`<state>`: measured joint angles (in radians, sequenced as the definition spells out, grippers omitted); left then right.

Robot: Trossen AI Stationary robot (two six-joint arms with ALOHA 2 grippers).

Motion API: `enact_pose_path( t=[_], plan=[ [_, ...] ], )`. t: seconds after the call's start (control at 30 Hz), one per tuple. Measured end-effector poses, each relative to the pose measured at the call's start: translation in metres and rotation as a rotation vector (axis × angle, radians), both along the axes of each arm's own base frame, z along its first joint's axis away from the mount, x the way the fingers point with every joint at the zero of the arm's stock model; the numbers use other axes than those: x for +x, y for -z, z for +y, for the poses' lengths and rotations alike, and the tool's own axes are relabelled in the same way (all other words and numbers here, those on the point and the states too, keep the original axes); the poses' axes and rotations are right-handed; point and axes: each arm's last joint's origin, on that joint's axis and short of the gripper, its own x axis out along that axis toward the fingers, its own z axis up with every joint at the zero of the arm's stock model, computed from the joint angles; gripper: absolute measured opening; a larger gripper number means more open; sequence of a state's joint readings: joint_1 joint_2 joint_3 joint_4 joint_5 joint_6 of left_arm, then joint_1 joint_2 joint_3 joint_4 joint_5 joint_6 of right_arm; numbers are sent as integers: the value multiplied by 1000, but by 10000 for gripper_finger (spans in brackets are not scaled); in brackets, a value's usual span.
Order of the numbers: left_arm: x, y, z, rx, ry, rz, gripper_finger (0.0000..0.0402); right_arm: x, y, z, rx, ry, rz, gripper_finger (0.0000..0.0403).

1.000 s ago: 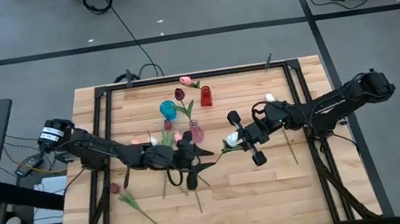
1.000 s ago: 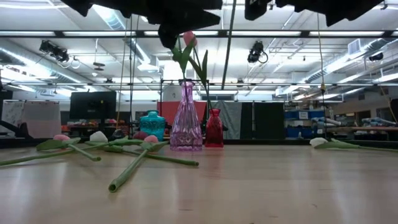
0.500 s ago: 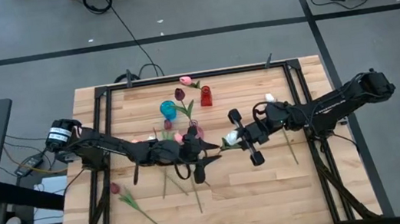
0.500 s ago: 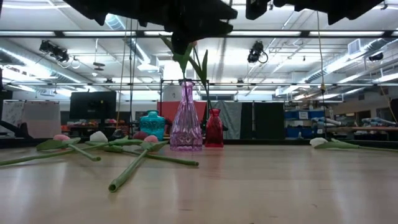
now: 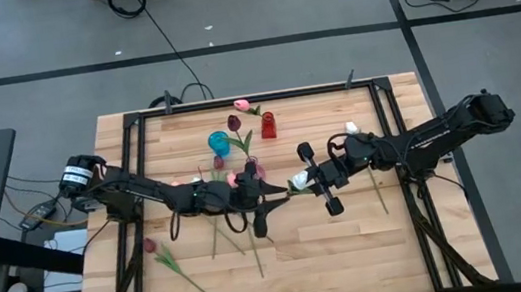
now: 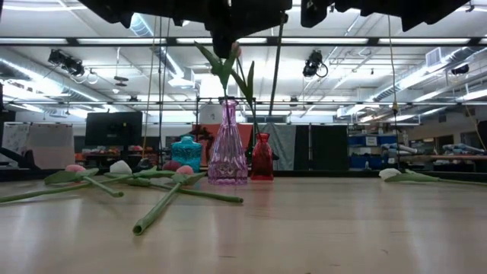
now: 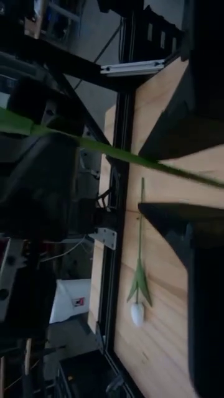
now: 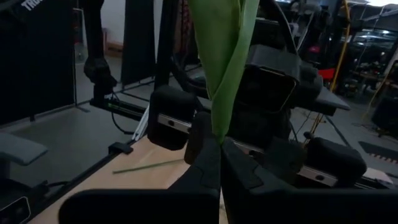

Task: Sort flowers into vase by color
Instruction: Put the center white flower into the blue vase

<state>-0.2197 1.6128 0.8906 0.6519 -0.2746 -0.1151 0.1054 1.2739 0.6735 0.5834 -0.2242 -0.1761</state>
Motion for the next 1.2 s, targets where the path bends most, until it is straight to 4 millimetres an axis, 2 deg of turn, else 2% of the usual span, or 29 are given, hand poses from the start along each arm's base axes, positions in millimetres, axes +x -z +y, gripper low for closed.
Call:
enact_pose_path(
  t=[0.17,0.23,0.43,0.77,0.9,1.03,1.2],
  plan=[
    [1,-3,4,-10,4,-31,26,0,1,-2,-2,45,6,9],
    [1,-3,5,-3,27,-34,10,0,1,-1,-1,47,11,9],
    [2,-3,6,-5,45,-35,9,0,1,-1,-1,48,15,19],
    [-3,-4,6,23,44,-52,6,-1,6,-2,45,51,87,124],
    [-23,-13,4,41,42,-75,5,-7,3,-5,77,63,124,143],
    [-59,-23,1,70,-37,-81,6,-15,1,-6,83,76,168,147],
    [-104,-19,6,81,-175,-53,6,-18,-3,-3,80,96,158,145]
  ],
)
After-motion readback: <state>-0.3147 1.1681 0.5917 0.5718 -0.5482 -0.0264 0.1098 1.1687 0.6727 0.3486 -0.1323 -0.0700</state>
